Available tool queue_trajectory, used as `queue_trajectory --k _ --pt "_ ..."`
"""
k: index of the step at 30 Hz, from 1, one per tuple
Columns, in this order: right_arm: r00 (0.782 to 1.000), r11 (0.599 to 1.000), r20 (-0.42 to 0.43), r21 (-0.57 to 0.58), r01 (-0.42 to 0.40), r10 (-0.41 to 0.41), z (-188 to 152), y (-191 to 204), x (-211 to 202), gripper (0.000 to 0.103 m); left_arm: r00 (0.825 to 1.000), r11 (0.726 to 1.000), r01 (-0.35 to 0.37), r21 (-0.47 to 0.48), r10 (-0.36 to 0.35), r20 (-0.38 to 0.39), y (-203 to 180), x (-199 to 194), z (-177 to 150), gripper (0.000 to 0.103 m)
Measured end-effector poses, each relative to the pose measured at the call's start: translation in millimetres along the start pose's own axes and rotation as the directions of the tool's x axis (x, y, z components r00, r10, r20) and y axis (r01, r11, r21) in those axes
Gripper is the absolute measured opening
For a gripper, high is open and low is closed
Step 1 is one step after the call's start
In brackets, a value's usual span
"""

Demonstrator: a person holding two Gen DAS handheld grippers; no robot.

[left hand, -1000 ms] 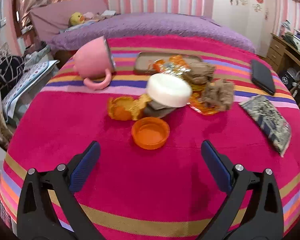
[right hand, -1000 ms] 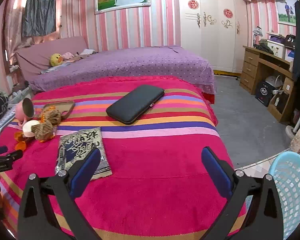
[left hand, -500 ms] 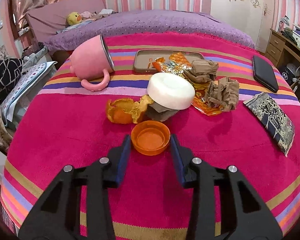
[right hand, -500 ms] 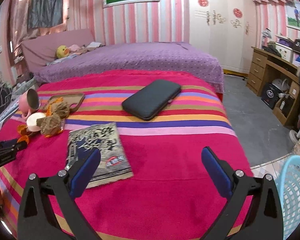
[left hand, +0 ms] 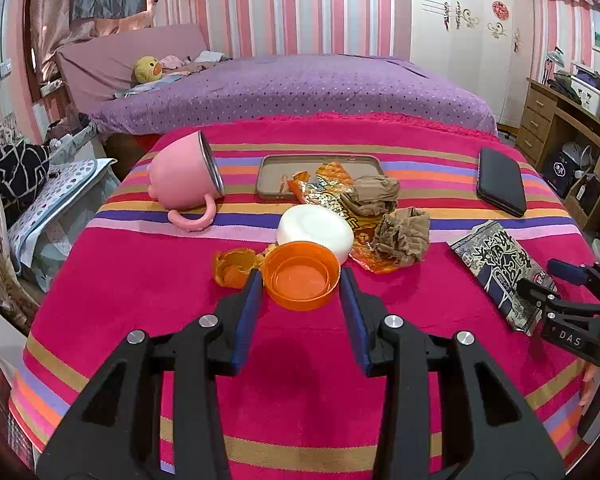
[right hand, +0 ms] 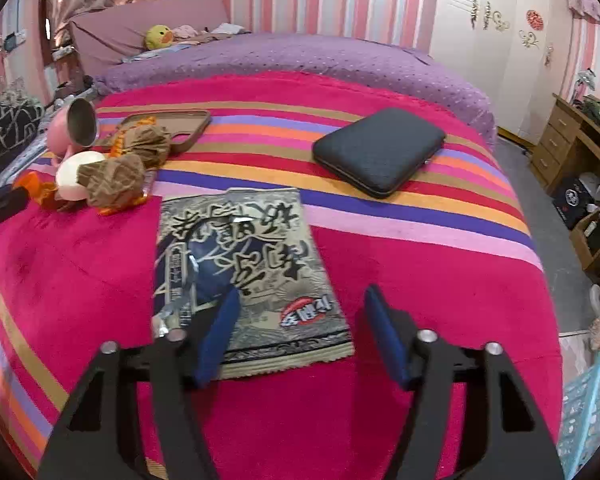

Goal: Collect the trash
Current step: 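Grasp the orange cap with the left tool while the right tool grasps the snack wrapper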

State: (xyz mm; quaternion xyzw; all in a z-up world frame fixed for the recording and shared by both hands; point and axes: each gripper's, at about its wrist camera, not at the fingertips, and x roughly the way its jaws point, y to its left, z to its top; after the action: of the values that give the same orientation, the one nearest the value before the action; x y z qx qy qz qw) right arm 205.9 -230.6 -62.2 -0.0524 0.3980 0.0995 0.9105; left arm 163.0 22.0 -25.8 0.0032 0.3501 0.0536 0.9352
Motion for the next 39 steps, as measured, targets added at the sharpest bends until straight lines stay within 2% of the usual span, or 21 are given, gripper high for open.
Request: queue_trajectory --k 2,5,6,7,12,16,22,23,24,25,26,31,34,36,39 --pt "1.000 1.000 0.004 -0.008 -0.007 0.007 -1 2 -1 0.050 1.000 1.000 -0.001 0.001 0.001 0.000 -1 0 0 0.039" --pt "1.000 1.000 0.015 -0.015 -0.014 0.014 -1 3 -3 0.023 1.000 1.000 0.001 -0.004 -0.001 0.002 0 1 1 0.039" --pt "1.000 1.000 0.019 -0.017 -0.014 0.015 -1 4 -4 0.011 1.000 1.000 0.000 -0.007 0.000 0.004 -1 1 1 0.039" --pt "1.000 1.000 0.022 -0.021 -0.013 0.014 -2 5 -5 0.006 1.000 1.000 -0.001 -0.008 0.001 0.006 -1 0 2 0.039" --pt "0.996 0.999 0.087 -0.013 -0.032 0.033 -2 2 -20 0.001 1.000 1.000 -0.008 -0.003 0.008 0.024 -7 -5 3 0.039" --pt "0.991 0.999 0.129 0.029 -0.045 0.041 -4 -14 -35 0.001 0.999 1.000 0.002 -0.010 -0.001 0.040 -9 -11 5 0.039" --pt "0.988 0.991 0.101 0.057 -0.120 0.114 -5 -26 -40 0.006 0.999 1.000 0.006 -0.014 -0.005 0.044 -13 -15 5 0.039" --pt "0.989 0.991 0.099 0.058 -0.120 0.114 -4 -22 -39 0.023 0.999 1.000 0.001 -0.010 0.000 0.045 -13 -15 4 0.039" --pt "0.989 0.992 0.102 0.057 -0.116 0.110 -3 -18 -39 0.058 0.999 1.000 -0.009 -0.005 0.009 0.046 -12 -15 4 0.039" --pt "0.988 0.993 0.114 0.049 -0.109 0.103 -1 -10 -39 0.073 0.999 1.000 -0.016 -0.004 0.016 0.046 -11 -15 4 0.039" --pt "0.987 0.993 0.122 0.035 -0.109 0.104 0 -1 -40 0.078 0.999 1.000 -0.021 -0.008 0.022 0.046 -8 -14 4 0.039" --pt "0.989 0.992 0.077 -0.014 -0.125 0.125 8 41 -26 0.078 0.999 0.999 -0.032 -0.043 0.033 0.038 8 -12 7 0.039" --pt "0.990 0.991 0.054 -0.029 -0.131 0.132 12 62 -15 0.074 0.998 0.998 -0.040 -0.050 0.042 0.044 15 -13 8 0.039" --pt "0.991 0.991 0.034 -0.043 -0.124 0.126 17 75 -5 0.052 0.998 0.997 -0.046 -0.054 0.049 0.049 18 -14 9 0.039" --pt "0.993 0.992 -0.016 -0.041 -0.115 0.115 17 84 15 0.045 0.997 0.997 -0.051 -0.065 0.054 0.055 25 -15 11 0.039"
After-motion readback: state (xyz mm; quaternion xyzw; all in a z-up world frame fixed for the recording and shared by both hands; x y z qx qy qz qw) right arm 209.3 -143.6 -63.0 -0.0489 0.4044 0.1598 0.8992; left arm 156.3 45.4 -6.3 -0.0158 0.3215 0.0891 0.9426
